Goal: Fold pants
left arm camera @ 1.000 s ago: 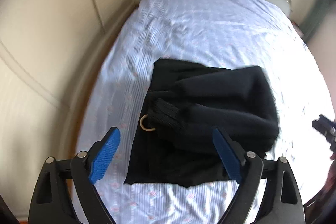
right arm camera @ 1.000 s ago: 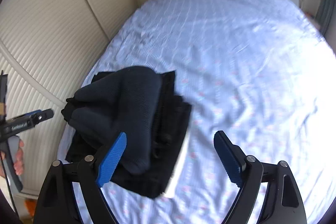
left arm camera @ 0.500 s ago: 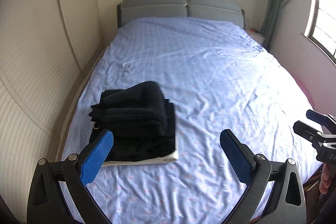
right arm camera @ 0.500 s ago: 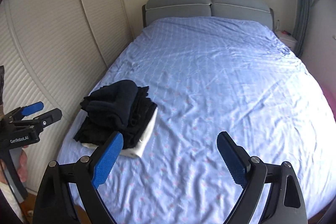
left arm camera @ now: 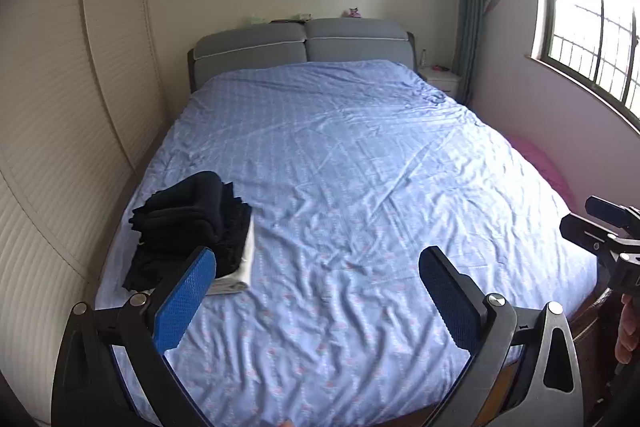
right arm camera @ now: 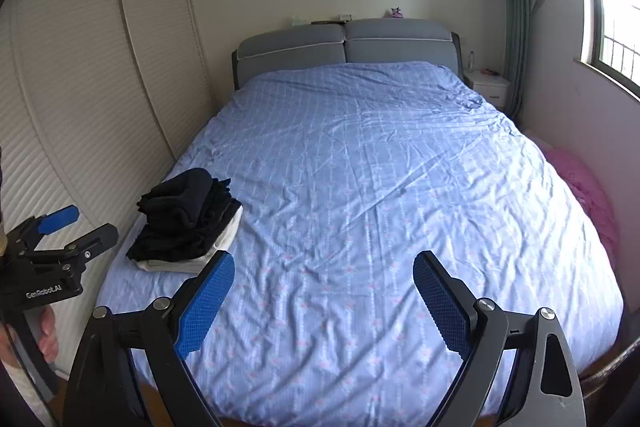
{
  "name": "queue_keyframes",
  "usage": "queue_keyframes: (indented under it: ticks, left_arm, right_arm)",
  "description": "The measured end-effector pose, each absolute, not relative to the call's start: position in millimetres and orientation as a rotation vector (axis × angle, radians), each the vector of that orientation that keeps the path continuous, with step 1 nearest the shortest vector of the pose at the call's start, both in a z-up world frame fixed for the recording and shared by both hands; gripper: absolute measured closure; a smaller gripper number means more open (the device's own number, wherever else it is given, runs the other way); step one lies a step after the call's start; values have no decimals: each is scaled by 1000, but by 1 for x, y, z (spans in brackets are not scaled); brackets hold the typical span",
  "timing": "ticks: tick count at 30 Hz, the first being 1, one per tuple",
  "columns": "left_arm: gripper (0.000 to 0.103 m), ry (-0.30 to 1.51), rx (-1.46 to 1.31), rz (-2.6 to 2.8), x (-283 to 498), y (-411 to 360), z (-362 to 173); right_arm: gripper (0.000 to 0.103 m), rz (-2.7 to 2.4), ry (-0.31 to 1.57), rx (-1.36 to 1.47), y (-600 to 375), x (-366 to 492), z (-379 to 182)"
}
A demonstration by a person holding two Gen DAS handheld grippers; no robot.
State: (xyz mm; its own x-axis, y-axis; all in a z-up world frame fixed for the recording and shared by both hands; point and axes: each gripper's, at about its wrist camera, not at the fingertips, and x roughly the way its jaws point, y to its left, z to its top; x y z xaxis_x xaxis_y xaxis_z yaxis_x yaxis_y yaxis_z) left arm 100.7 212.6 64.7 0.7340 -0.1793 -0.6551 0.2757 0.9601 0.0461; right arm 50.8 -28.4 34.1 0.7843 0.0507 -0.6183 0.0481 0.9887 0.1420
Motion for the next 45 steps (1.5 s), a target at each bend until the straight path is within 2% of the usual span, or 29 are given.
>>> queue_keyframes:
  ticks: [7, 18, 45]
  left_arm:
    - [0, 670, 149, -269, 54, 164, 75]
    - [0, 648, 153, -254, 10, 138, 88]
    - [0, 607, 159, -269, -29, 121, 100]
  right_arm:
    - [11, -12, 652, 151, -74, -3, 40]
    - [11, 10, 610, 163, -106, -52, 48]
    - [11, 12, 571, 161, -121, -90, 56]
